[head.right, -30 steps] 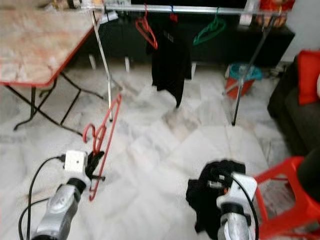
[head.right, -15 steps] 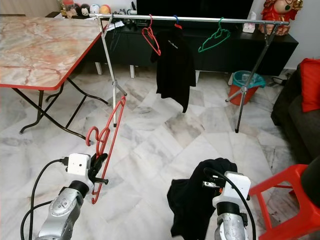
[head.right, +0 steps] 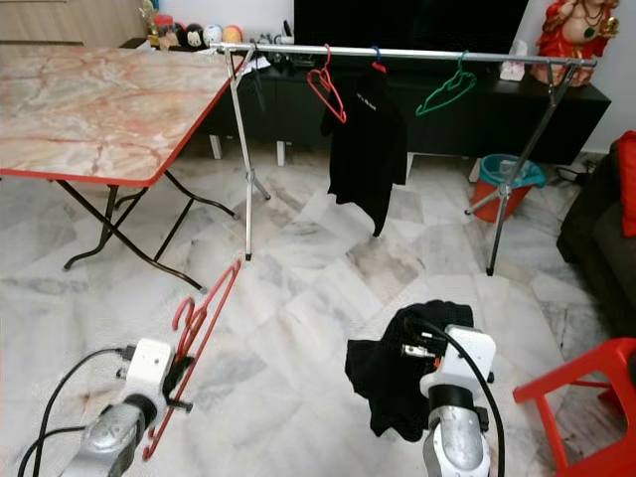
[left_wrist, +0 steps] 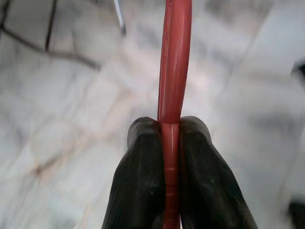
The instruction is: Hang hanger
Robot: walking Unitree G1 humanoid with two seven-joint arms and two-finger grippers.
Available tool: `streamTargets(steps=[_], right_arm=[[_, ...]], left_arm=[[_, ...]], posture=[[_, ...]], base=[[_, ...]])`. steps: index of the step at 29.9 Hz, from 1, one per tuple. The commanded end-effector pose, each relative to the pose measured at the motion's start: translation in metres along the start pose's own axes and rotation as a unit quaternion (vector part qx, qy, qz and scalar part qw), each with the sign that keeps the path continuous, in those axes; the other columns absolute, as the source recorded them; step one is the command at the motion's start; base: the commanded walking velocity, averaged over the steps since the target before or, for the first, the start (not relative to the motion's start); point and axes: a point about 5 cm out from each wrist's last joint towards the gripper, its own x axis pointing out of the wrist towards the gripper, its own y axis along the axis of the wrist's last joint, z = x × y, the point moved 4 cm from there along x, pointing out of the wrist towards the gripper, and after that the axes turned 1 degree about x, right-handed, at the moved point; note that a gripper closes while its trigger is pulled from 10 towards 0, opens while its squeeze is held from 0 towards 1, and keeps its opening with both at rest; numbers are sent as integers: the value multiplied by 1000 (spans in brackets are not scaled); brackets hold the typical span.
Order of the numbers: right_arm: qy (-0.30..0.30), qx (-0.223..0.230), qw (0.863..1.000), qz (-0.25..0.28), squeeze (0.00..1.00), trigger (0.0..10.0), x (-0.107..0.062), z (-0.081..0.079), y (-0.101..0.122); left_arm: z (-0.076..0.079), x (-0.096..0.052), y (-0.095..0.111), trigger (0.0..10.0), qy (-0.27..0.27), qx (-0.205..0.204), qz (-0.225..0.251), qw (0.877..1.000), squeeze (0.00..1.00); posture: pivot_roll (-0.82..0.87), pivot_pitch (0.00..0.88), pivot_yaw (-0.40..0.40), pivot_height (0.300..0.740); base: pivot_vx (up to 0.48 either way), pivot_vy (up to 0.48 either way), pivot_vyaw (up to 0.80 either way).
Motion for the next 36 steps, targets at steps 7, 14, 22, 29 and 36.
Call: streamTargets(steps=[7, 14, 22, 29, 36], right_arm=[[0, -1, 1000, 8, 0, 10000, 8, -3, 6], [-9, -1, 1000, 9, 0, 10000, 13, 0, 8], [-12, 0, 1000, 7, 0, 10000, 19, -1, 10], [-9, -4, 1000, 14, 0, 10000, 23, 0, 16], [-12, 0, 1000, 10, 0, 10000, 25, 0, 15]], left_arm=[[-4, -15, -57, 10000, 10, 13, -127, 992, 0], [-7, -22, -73, 10000, 17, 13, -166, 986, 0], [-2, -24, -80, 10000, 14, 3, -182, 983, 0], [4, -30, -91, 10000, 7, -2, -203, 979, 0], [4, -33, -96, 10000, 9, -7, -211, 977, 0]], posture=[[25, 0, -23, 740], [29, 11, -30, 740], [21, 34, -32, 740], [6, 57, -33, 740], [14, 65, -35, 740]], base=[[0, 0, 0], [0, 247, 0], [0, 330, 0], [0, 325, 0], [0, 326, 0]])
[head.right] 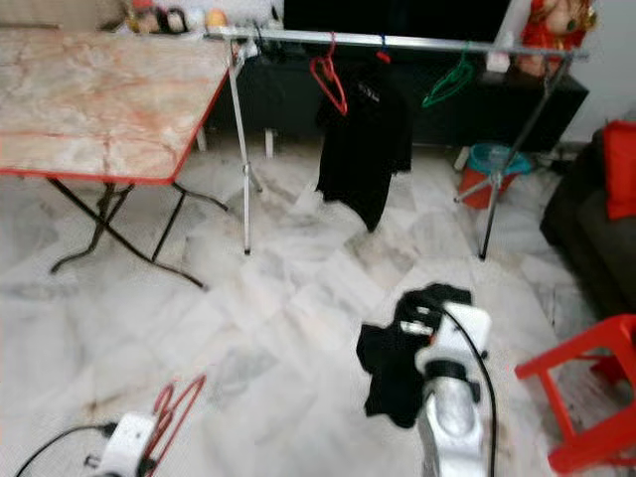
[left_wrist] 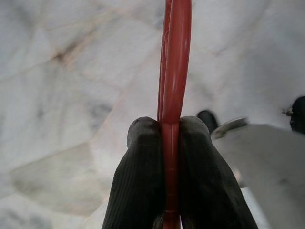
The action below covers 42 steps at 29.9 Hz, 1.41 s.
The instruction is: Hang hanger
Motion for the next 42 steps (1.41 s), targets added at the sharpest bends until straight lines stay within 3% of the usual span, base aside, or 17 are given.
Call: streamTargets(steps=[1, 42], right_arm=[[-11, -3, 1000, 3, 0, 10000, 0, 8, 2], [-11, 6, 1000, 4, 0, 10000, 8, 2, 3]], left_arm=[[9, 1, 1, 10000, -9, -1, 1, 1000, 0], [19, -1, -15, 10000, -18, -9, -25, 999, 0]], posture=[[14, 65, -35, 740], [27, 46, -41, 740]], base=[[0, 326, 0], [0, 322, -81]])
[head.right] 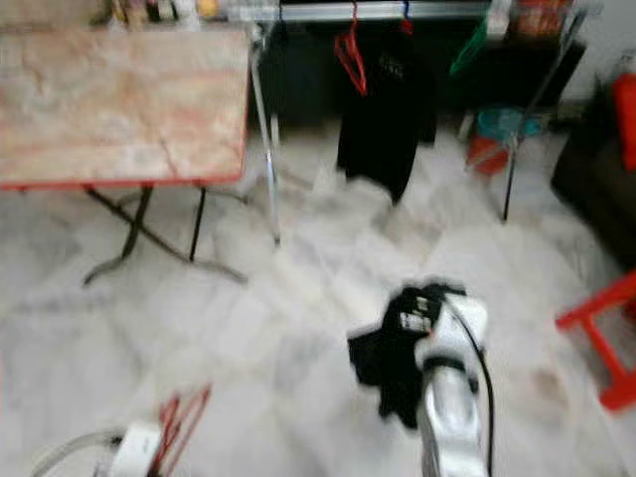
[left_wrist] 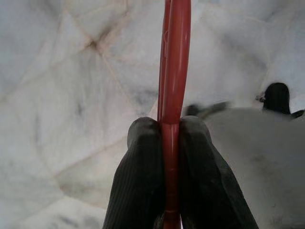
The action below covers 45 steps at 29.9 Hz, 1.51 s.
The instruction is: Hang hanger
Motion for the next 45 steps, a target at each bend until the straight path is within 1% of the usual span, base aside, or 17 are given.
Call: streamTargets(steps=[1, 11, 22, 35, 41, 45], right_arm=[[6, 6, 1000, 20, 0, 10000, 3, -6, 9], [8, 6, 1000, 24, 0, 10000, 4, -7, 9], [12, 3, 1000, 23, 0, 10000, 3, -9, 8], [17, -3, 1000, 21, 0, 10000, 4, -9, 8], [25, -7, 999, 22, 0, 10000, 4, -12, 8], [27, -7, 999, 22, 0, 10000, 4, -13, 8]], left_arm=[[-5, -2, -8, 10000, 5, 8, -15, 1000, 0], [-3, -2, -11, 10000, 3, 9, -18, 1000, 0], [-3, -3, -14, 10000, 3, 8, -21, 1000, 0], [-3, -2, -11, 10000, 3, 6, -19, 1000, 0], [-2, -2, -9, 10000, 3, 4, -17, 1000, 0], [-1, -2, -10, 10000, 3, 3, -17, 1000, 0]], posture=[[27, 46, -41, 740], [23, 27, -37, 740], [23, 26, -36, 740], [26, 39, -39, 740], [31, 46, -44, 740], [32, 48, -45, 740]], base=[[0, 322, 0], [0, 319, 0], [0, 319, 0], [0, 320, 0], [0, 322, 0], [0, 322, 644]])
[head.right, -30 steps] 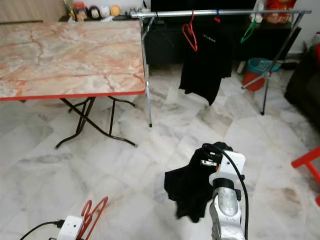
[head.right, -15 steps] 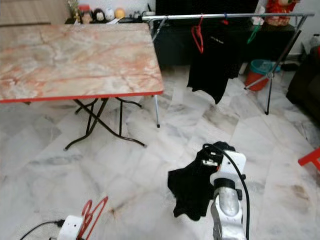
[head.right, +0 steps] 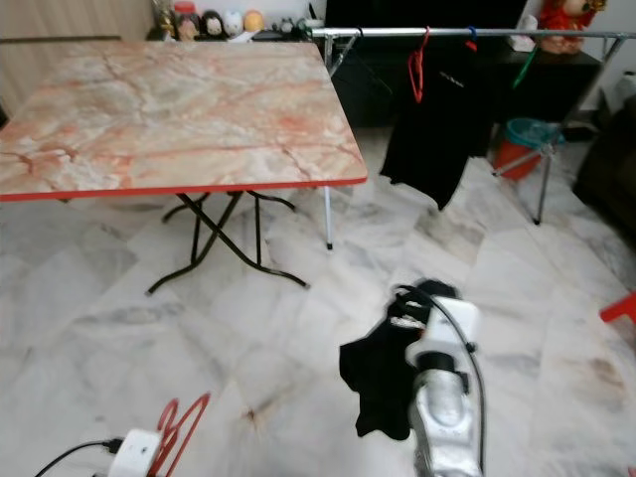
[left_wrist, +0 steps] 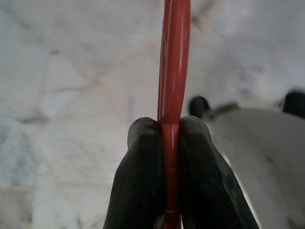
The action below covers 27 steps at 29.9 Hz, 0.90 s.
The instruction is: Hang hanger
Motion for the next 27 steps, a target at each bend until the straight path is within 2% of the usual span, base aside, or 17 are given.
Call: streamTargets(steps=[1, 9, 15, 27], right_arm=[[-4, -5, 1000, 19, 0, 10000, 2, 5, 9], [0, -4, 1000, 18, 0, 10000, 3, 4, 9], [-4, 5, 1000, 17, 0, 10000, 2, 5, 8], [-15, 9, 1000, 23, 0, 10000, 4, 8, 10]], left_arm=[[9, -1, -12, 10000, -11, 2, -19, 1000, 0], [12, -1, -13, 10000, -12, 1, -21, 1000, 0], [14, -1, -14, 10000, -11, 3, -22, 1000, 0], [8, -2, -11, 10000, -11, -11, -9, 1000, 0]], posture=[[32, 48, -45, 740], [32, 49, -46, 740], [34, 50, -46, 740], [41, 51, -46, 740]], base=[[0, 322, 763], [0, 322, 739], [0, 301, 0], [0, 0, 0]])
